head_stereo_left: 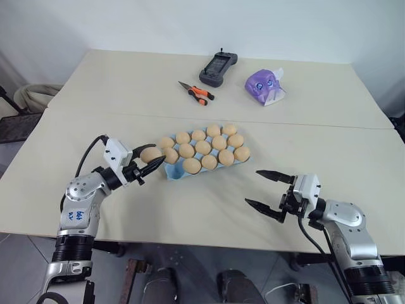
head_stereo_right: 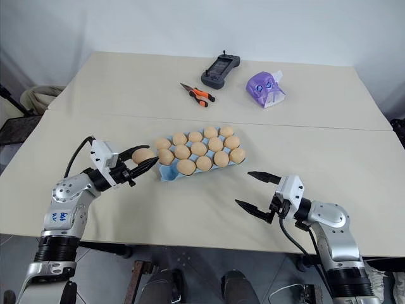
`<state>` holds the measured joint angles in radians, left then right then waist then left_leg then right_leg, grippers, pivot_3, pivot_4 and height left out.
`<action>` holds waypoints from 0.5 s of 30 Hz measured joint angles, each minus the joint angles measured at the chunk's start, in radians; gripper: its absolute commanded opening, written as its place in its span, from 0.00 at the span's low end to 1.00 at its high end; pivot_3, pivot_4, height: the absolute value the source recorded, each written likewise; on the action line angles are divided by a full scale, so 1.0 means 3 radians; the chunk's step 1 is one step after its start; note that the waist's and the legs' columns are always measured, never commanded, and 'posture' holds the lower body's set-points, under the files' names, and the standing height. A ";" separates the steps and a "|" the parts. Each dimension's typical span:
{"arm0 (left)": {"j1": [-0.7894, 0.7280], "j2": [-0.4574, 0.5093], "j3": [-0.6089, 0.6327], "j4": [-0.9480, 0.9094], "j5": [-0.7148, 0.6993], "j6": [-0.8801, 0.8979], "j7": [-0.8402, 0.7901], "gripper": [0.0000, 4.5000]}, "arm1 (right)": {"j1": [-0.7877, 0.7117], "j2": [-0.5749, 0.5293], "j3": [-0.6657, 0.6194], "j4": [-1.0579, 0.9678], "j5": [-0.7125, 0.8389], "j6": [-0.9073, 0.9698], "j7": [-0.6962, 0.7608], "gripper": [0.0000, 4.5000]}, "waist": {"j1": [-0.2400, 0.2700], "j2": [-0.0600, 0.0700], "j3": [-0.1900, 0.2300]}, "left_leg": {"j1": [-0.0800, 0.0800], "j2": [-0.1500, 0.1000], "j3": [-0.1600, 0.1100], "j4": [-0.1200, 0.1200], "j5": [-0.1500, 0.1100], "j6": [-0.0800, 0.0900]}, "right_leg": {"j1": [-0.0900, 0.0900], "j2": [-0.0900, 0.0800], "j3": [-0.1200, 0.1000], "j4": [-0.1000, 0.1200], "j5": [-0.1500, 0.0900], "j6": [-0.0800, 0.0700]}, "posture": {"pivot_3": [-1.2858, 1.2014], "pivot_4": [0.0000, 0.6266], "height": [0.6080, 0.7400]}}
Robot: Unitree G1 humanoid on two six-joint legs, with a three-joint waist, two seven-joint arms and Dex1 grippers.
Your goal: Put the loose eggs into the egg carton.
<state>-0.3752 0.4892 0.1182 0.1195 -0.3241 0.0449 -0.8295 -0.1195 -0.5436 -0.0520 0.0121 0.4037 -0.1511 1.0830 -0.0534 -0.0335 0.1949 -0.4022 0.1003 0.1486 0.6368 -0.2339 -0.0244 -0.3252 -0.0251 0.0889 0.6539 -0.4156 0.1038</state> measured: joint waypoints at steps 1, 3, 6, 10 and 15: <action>0.0000 -0.0011 -0.0064 -0.0032 0.0001 0.0039 -0.0015 0.46 | 0.0021 0.0000 0.0000 -0.0019 0.0000 0.0000 -0.0008 1.00 | -0.0001 0.0000 0.0000 | 0.0000 0.0000 0.0000 0.0000 0.0000 0.0000 | 0.0001 0.0000 0.0000 0.0000 0.0000 0.0000 | 0.52 0.24 1.00; 0.0000 -0.0045 -0.0155 -0.0039 0.0010 0.0092 -0.0030 0.46 | 0.0039 0.0000 0.0000 -0.0034 0.0000 0.0000 -0.0025 1.00 | -0.0001 0.0000 0.0000 | 0.0000 -0.0002 0.0000 0.0000 0.0001 0.0002 | 0.0000 0.0000 0.0000 0.0000 0.0000 0.0001 | 0.52 0.24 1.00; -0.0013 -0.0095 -0.0236 -0.0019 0.0020 0.0143 -0.0042 0.46 | 0.0070 0.0000 -0.0003 -0.0065 0.0000 0.0000 -0.0067 1.00 | -0.0010 0.0000 0.0000 | 0.0000 -0.0001 0.0000 0.0000 0.0001 0.0002 | 0.0000 0.0000 0.0001 0.0001 0.0001 0.0001 | 0.52 0.24 1.00; -0.0155 -0.0152 -0.0269 0.0226 0.0064 0.0142 -0.0010 0.71 | 0.0097 0.0000 -0.0010 -0.0107 0.0000 0.0001 -0.0105 1.00 | -0.0006 0.0000 0.0000 | 0.0000 -0.0003 -0.0002 0.0000 0.0002 0.0000 | -0.0001 0.0001 0.0000 0.0001 0.0001 0.0001 | 0.52 0.24 1.00; -0.0203 -0.0081 -0.0257 0.0290 0.0078 0.0059 -0.0047 0.82 | 0.0136 -0.0010 -0.0031 -0.0167 0.0004 0.0004 -0.0139 1.00 | -0.0010 0.0000 0.0000 | 0.0000 -0.0001 -0.0001 -0.0001 0.0001 0.0001 | -0.0001 0.0000 0.0001 -0.0001 0.0001 0.0001 | 0.52 0.24 1.00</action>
<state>-0.4360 0.4650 0.0410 0.2066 -0.3008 0.0626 -0.8436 -0.0786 -0.5465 -0.0612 -0.0380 0.4047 -0.1499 1.0412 -0.0564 -0.0335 0.1949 -0.4022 0.1001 0.1484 0.6363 -0.2335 -0.0241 -0.3254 -0.0250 0.0892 0.6536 -0.4154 0.1042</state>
